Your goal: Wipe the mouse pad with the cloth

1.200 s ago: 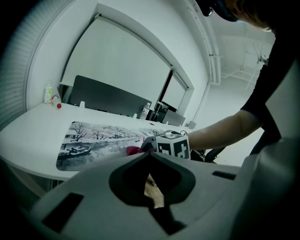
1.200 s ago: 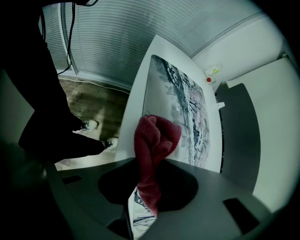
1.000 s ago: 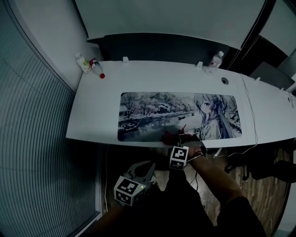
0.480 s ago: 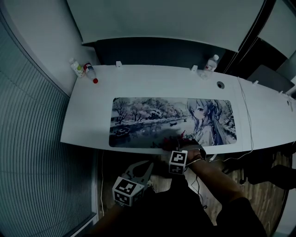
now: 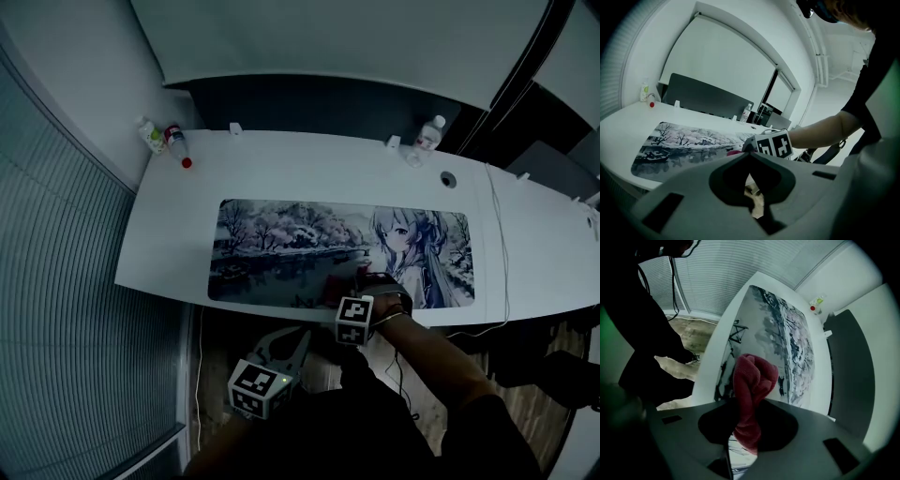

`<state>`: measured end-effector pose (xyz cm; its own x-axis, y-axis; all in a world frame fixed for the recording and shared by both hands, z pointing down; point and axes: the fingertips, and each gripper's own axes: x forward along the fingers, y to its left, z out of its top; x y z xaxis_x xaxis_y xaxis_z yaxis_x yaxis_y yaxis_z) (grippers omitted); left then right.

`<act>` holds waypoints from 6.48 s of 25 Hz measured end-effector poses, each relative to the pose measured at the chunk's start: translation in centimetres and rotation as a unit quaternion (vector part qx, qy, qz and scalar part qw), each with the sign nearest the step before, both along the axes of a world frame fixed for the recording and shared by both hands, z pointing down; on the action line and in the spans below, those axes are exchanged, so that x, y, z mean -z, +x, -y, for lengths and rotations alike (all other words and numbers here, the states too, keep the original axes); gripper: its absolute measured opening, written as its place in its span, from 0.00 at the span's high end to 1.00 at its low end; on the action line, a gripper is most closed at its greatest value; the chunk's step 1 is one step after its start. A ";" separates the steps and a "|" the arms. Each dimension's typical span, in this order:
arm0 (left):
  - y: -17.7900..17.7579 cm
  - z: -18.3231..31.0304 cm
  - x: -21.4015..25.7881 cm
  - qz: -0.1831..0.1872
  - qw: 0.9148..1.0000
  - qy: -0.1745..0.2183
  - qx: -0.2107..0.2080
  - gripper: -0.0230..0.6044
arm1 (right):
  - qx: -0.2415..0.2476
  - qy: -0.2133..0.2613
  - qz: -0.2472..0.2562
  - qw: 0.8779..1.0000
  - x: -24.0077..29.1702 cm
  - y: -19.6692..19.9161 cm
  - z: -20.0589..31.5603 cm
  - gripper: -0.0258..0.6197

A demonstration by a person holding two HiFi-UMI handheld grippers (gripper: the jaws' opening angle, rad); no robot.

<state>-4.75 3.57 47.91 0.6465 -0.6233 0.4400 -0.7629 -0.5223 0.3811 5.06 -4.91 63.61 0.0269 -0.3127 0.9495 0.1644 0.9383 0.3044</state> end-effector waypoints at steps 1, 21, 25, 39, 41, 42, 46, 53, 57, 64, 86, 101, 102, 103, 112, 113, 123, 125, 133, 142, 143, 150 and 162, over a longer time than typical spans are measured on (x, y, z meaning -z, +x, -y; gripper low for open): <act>0.3 0.2 0.0 0.001 1.000 -0.001 0.003 0.96 | 0.002 -0.006 -0.008 1.000 0.4 0.5 0.4 0.79; 4.2 4.1 -1.7 0.022 0.997 -0.033 0.067 0.96 | 0.018 0.027 0.022 0.999 -0.2 2.9 14.7 0.79; 4.8 4.8 -2.1 0.022 0.995 -0.039 0.086 0.96 | 0.024 0.029 0.028 0.999 -0.1 2.9 16.8 0.79; 6.1 5.8 -3.0 0.018 0.988 -0.056 0.145 0.96 | 0.036 0.040 0.050 0.997 -0.1 2.0 22.2 0.79; 6.3 6.0 -2.8 0.020 0.987 -0.054 0.147 0.96 | 0.040 0.042 0.051 0.997 -0.2 2.0 22.3 0.79; 6.4 6.1 -2.7 0.021 0.988 -0.053 0.147 0.96 | 0.042 0.043 0.052 0.997 -0.1 2.0 22.4 0.79; 7.1 6.5 -2.6 0.021 0.988 -0.051 0.142 0.96 | 0.050 0.055 0.056 0.996 -0.1 1.9 22.4 0.79; 8.1 6.9 -2.6 0.021 0.991 -0.045 0.125 0.96 | 0.048 0.084 0.069 0.993 0.5 2.9 22.3 0.78; 8.7 7.3 -2.2 0.020 0.993 -0.039 0.112 0.96 | 0.024 0.090 0.055 0.994 0.7 6.4 23.1 0.78; 10.5 7.6 -2.0 0.022 0.995 -0.034 0.095 0.96 | -0.001 0.098 0.028 0.995 0.1 11.8 23.3 0.78; 10.3 1.3 -0.4 0.024 0.999 -0.021 0.004 0.96 | -0.012 0.115 -0.024 0.993 0.1 14.0 9.7 0.78; 9.0 -5.1 0.2 0.023 0.998 -0.009 -0.061 0.96 | -0.056 0.090 -0.031 0.994 -0.9 14.5 -1.9 0.78; 9.1 -5.5 0.1 0.022 0.998 -0.008 -0.065 0.96 | -0.058 0.085 -0.029 0.994 -1.1 14.4 -2.6 0.79; 9.1 -5.9 0.1 0.022 0.997 -0.007 -0.068 0.96 | -0.061 0.087 -0.027 0.994 -1.1 14.4 -3.0 0.79; 9.0 -9.0 0.3 0.013 0.996 -0.005 -0.084 0.96 | -0.103 0.087 -0.018 0.991 -0.7 15.2 -5.4 0.78; 9.2 -9.2 0.3 0.011 0.996 -0.004 -0.087 0.96 | -0.114 0.087 -0.013 0.990 -0.5 15.5 -5.5 0.78; 10.0 -8.5 0.8 0.012 0.996 0.005 -0.084 0.96 | -0.148 0.066 -0.007 0.987 -0.2 18.7 -5.3 0.79; 10.9 -7.6 0.8 0.006 0.997 0.003 -0.079 0.96 | -0.135 0.055 -0.014 0.989 -0.4 19.2 -5.0 0.78; 14.6 -4.7 0.2 0.002 0.997 -0.008 -0.075 0.96 | -0.097 0.034 -0.012 0.995 -0.5 20.5 -2.0 0.79; 17.3 -1.5 -0.3 0.017 0.999 -0.008 -0.049 0.96 | -0.070 0.046 -0.030 0.996 -0.5 24.1 4.6 0.78; 17.6 -1.2 -0.5 0.020 0.999 -0.008 -0.046 0.96 | -0.067 0.048 -0.031 0.996 -0.4 24.3 5.3 0.79; 19.4 1.1 -1.5 0.018 1.000 -0.017 -0.012 0.96 | -0.044 0.058 -0.030 0.997 -0.5 25.6 10.5 0.78; 21.8 4.4 -2.5 0.025 0.998 -0.028 0.048 0.96 | -0.009 0.071 -0.009 0.997 -0.7 26.3 18.4 0.78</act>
<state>17.09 -0.79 50.37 0.5610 -0.6553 0.5058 -0.8274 -0.4241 0.3682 31.39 -23.29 64.26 0.0504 -0.4440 0.8946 0.1536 0.8885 0.4324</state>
